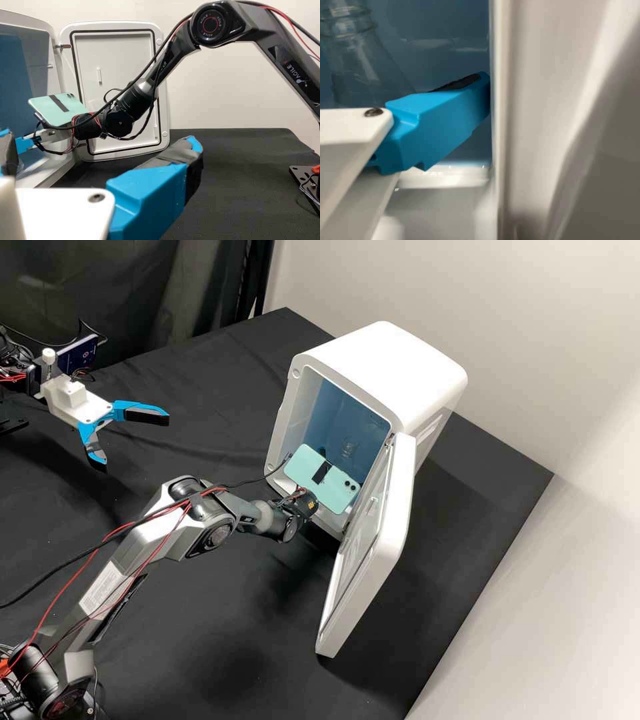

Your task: Place the flask in the incubator

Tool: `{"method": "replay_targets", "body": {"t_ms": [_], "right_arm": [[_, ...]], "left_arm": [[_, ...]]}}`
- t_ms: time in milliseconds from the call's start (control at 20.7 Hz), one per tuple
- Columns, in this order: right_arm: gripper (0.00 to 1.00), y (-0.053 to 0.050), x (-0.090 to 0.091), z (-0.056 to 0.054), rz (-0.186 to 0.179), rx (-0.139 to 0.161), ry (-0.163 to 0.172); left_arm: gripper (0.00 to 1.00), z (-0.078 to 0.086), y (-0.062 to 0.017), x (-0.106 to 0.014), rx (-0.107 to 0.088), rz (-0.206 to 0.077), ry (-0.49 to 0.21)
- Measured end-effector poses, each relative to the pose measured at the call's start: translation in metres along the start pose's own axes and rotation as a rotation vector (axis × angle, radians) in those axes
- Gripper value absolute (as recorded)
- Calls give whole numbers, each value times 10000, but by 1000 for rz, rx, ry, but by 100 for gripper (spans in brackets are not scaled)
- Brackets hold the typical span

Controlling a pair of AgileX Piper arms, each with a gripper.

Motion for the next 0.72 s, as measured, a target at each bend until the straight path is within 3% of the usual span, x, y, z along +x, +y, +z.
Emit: {"method": "replay_targets", "body": {"t_ms": [145,338,434,724], "right_arm": [[100,36,-104,-25,8,3,7],[100,71,-308,-108,30,9,48],[100,64,-432,-136,39,15,68],[100,-24,-816,-130,41,45,74]], "left_arm": [[100,0,0,0,0,0,0],[100,1,-5,-4,-1,-2,0],[100,1,-5,-4,-1,-2,0],[100,9,15,-9,4,6,-1]]}}
